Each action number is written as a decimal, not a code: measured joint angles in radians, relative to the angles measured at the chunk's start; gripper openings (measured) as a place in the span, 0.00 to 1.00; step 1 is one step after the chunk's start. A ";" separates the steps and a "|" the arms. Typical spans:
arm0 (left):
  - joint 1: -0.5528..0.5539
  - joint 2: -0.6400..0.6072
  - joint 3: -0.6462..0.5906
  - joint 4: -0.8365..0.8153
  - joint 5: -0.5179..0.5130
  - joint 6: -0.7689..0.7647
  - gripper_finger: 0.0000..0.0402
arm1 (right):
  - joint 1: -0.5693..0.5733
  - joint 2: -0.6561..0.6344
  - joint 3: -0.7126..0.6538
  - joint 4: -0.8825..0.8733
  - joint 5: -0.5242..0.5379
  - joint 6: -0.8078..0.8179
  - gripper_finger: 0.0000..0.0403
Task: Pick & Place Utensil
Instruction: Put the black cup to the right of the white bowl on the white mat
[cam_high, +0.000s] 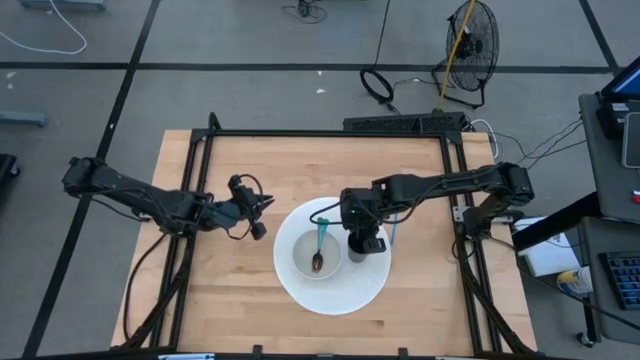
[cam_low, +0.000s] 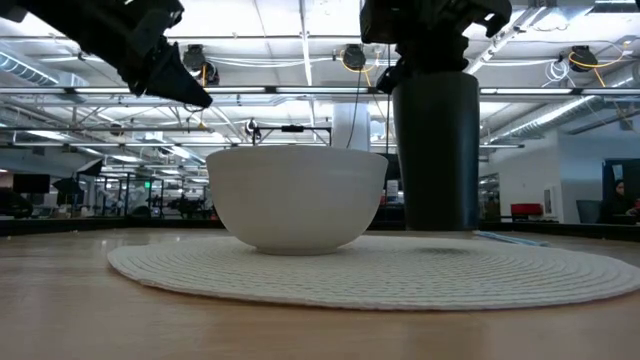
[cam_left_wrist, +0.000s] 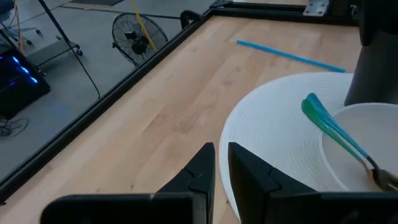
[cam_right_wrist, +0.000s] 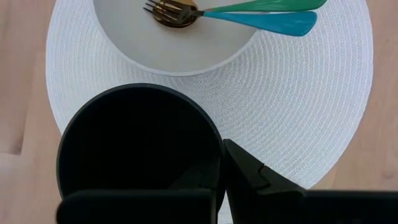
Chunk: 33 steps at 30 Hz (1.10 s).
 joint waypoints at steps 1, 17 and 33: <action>0.000 0.000 -0.012 0.014 0.000 0.000 0.13 | 0.000 0.000 0.000 0.000 0.000 0.000 0.01; 0.000 0.000 -0.076 0.144 0.011 0.019 0.13 | 0.000 0.000 -0.048 0.035 0.001 0.026 0.01; 0.000 0.000 -0.076 0.167 0.013 0.034 0.13 | 0.000 -0.001 -0.066 0.056 0.000 0.044 0.03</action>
